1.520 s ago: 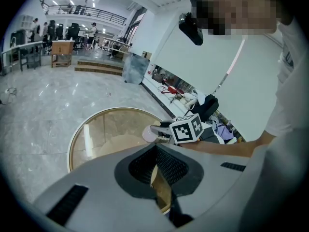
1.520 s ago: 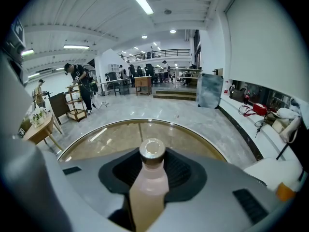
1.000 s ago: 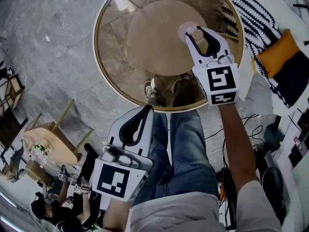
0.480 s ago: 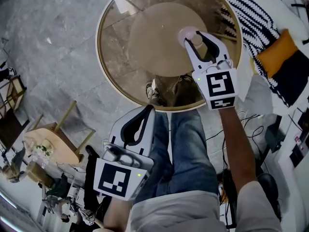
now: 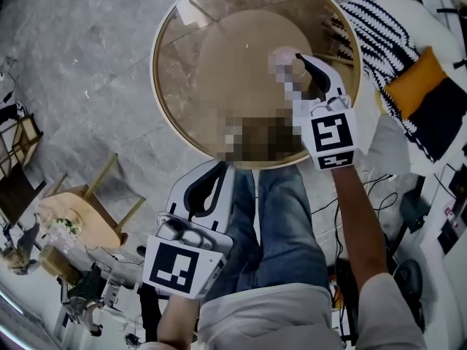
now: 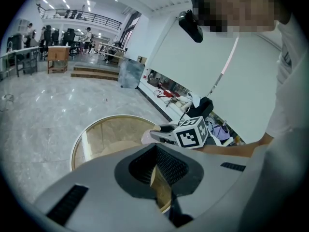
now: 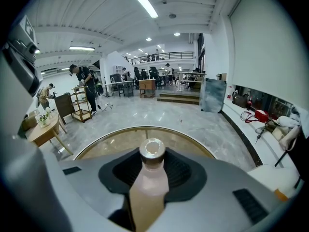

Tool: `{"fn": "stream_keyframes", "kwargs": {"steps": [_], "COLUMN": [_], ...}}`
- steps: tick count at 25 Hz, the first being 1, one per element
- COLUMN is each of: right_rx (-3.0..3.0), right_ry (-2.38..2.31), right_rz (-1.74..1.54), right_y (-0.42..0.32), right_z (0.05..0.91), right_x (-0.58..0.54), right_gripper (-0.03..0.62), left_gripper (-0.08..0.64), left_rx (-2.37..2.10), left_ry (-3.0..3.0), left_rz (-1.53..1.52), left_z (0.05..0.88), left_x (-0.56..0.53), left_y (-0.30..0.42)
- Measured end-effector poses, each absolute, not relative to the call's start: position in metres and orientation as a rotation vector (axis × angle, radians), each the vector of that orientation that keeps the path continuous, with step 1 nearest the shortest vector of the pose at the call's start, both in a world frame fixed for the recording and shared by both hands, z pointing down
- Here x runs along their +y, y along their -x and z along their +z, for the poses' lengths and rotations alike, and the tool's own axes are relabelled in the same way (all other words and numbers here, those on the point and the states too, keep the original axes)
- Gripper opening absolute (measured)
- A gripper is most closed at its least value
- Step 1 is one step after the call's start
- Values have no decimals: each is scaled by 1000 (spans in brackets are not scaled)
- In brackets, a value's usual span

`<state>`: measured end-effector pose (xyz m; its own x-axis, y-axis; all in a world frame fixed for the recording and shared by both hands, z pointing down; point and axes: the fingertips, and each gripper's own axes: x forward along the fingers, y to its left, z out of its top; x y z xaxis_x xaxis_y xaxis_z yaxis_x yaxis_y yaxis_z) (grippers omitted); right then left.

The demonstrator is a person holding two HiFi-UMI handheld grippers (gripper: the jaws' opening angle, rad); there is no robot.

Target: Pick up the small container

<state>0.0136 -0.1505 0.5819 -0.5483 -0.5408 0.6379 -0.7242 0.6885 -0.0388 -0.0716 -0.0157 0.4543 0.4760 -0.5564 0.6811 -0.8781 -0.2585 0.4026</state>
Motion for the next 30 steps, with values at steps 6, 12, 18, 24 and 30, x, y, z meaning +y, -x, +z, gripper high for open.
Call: {"fn": "stream_keyframes", "kwargs": {"steps": [6,12,18,24,30], "right_rx": [-2308,-2312,-2316,-2320,-2325], "right_ry": [-955,-943,-936,-933,-930], "right_rz": [398,391,389,383,375], "right_y": [-13,-13,-16,-18,-22], "right_z": [568,557,543,529,513], "right_x": [-150,-149,-144,-143,-141], "right_gripper": [147,147,147,147,147], "left_gripper": [5,5,5,5,5], "left_rx": [-1188,-1179,-1180,-1179,-1186], "left_ry": [-1968,-1983,-1999,-2012,-2034], "left_rz": [520,525,524,515,522], "left_z": [442,431,418,406,392], "left_x": [-17,-18,-16,-15,-13], "left_y": [66,61,57,53,46]}}
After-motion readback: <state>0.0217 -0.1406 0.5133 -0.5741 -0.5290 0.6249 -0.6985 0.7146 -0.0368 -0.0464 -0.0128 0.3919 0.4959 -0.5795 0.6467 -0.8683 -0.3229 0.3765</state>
